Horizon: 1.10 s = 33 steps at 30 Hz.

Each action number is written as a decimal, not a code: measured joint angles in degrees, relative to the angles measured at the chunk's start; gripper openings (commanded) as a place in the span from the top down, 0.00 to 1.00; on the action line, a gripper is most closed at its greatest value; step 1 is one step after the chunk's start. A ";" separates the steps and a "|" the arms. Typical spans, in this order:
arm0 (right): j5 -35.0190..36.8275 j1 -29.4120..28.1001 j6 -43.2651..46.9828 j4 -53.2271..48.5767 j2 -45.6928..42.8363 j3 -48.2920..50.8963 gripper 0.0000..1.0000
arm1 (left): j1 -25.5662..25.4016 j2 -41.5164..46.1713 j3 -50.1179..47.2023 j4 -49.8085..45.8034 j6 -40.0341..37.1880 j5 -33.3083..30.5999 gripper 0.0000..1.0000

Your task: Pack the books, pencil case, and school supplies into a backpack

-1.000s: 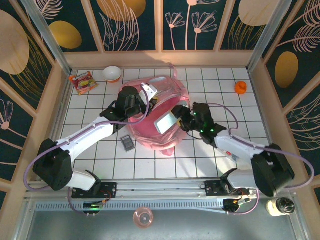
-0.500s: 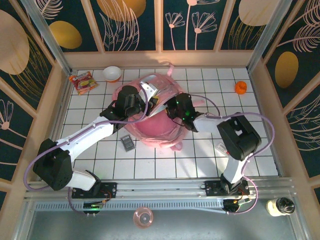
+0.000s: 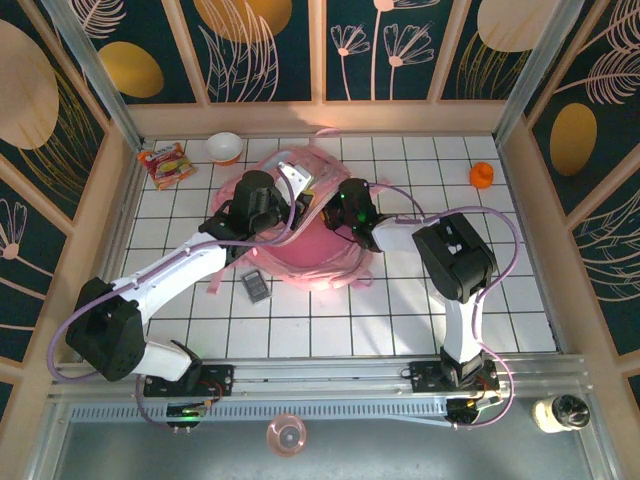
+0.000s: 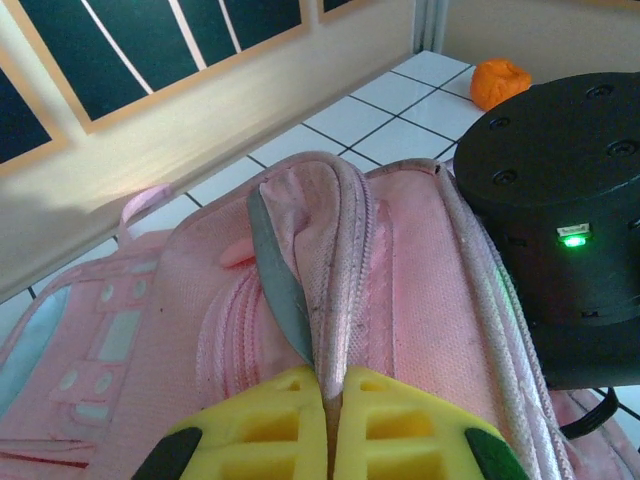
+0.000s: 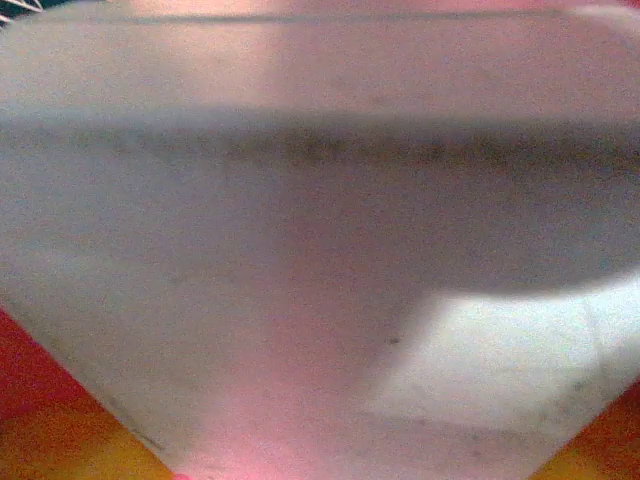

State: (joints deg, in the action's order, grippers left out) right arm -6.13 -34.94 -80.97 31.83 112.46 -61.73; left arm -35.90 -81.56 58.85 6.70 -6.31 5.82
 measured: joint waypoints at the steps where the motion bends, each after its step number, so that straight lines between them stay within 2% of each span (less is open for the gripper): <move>1: 0.13 0.00 0.00 -0.44 -0.09 0.00 0.23 | 0.00 0.00 0.00 -0.02 -0.04 -0.17 1.00; 10: 0.92 0.04 3.15 -8.41 -5.73 1.42 0.20 | -0.13 0.00 0.00 0.44 -0.28 -2.54 1.00; 19: 2.73 0.09 10.47 -18.60 -19.12 7.23 0.20 | -0.22 0.28 -0.57 1.22 -0.24 -4.28 1.00; 25: 3.58 0.79 16.50 -30.10 -29.33 9.09 0.23 | -0.22 0.28 -0.57 1.22 0.04 -4.90 1.00; 30: 3.45 4.63 21.64 -41.42 -40.04 11.30 0.23 | -0.22 0.28 -1.05 2.05 0.83 -4.87 1.00; 33: 3.39 10.19 24.52 -49.11 -46.60 13.64 0.22 | -0.22 0.28 -1.60 2.67 1.07 -4.87 1.00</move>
State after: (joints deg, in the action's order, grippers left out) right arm -2.74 -24.75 -56.45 -17.28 65.87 -48.10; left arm -36.12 -81.28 57.25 9.37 -5.23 0.95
